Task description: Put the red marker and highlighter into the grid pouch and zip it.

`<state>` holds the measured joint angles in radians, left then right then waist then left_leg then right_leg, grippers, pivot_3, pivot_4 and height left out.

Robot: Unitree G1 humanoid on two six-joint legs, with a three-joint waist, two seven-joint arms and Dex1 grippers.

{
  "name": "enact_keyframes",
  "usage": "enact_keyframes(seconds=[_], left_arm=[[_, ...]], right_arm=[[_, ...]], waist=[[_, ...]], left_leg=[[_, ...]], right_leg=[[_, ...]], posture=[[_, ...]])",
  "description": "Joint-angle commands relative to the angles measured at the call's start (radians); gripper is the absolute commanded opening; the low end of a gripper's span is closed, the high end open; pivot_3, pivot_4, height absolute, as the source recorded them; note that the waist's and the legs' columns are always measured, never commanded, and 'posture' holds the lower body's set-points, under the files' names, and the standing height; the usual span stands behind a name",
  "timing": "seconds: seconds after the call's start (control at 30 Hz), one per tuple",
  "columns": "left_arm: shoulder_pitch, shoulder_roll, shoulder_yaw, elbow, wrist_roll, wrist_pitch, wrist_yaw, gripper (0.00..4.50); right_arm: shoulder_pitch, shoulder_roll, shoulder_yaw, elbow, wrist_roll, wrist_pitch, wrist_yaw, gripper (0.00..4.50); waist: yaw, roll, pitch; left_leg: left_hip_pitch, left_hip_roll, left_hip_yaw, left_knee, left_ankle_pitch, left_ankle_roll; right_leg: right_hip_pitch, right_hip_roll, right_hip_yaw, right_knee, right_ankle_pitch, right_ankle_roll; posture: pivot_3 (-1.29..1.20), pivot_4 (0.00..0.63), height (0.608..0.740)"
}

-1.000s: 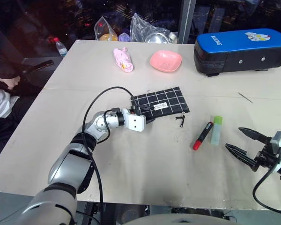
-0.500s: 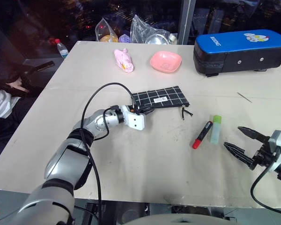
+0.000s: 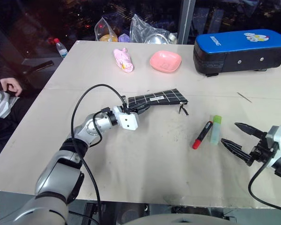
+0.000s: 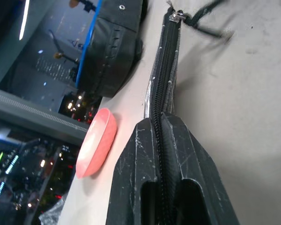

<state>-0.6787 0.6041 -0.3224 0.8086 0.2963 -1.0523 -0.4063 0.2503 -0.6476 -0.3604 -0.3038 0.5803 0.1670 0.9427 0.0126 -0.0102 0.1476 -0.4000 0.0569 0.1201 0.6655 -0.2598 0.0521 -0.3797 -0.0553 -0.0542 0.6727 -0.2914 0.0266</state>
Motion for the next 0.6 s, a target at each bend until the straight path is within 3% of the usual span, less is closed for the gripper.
enact_keyframes(seconds=[0.03, 0.27, 0.37, 0.6], left_arm=[[0.025, 0.016, 0.040, -0.131, -0.106, 0.057, -0.065, 0.03], [0.139, 0.039, 0.075, -0.447, -0.448, 0.366, -0.305, 0.03], [0.167, 0.044, 0.103, -0.535, -0.526, 0.501, -0.368, 0.03], [0.186, 0.045, 0.157, -0.802, -0.715, 0.971, -0.436, 0.03]], right_arm=[[-0.015, -0.006, 0.000, -0.022, 0.004, -0.001, 0.001, 4.25], [-0.036, -0.008, 0.012, -0.041, 0.003, 0.011, -0.004, 4.25], [-0.046, -0.005, 0.021, -0.056, 0.002, 0.022, -0.017, 4.25], [-0.187, 0.050, 0.095, -0.160, 0.002, 0.184, -0.246, 4.25]], waist=[[0.001, 0.000, 0.000], [-0.001, 0.000, 0.000], [-0.002, 0.000, 0.000], [-0.002, 0.000, 0.000]], left_leg=[[0.000, 0.000, 0.000, 0.000, 0.000, 0.000], [0.000, 0.000, 0.000, 0.001, 0.000, 0.000], [0.000, 0.000, 0.000, 0.002, 0.000, 0.000], [0.001, 0.000, -0.001, 0.003, 0.000, -0.001]], right_leg=[[0.000, 0.000, 0.000, 0.000, 0.000, 0.000], [0.000, 0.000, 0.003, 0.001, 0.000, 0.000], [0.000, 0.000, 0.004, 0.003, 0.000, 0.000], [0.000, 0.001, 0.006, 0.005, 0.000, 0.000]], posture=[[0.00, 0.150, 0.740], [0.00, 0.150, 0.740], [0.00, 0.150, 0.740], [0.00, 0.150, 0.740]])
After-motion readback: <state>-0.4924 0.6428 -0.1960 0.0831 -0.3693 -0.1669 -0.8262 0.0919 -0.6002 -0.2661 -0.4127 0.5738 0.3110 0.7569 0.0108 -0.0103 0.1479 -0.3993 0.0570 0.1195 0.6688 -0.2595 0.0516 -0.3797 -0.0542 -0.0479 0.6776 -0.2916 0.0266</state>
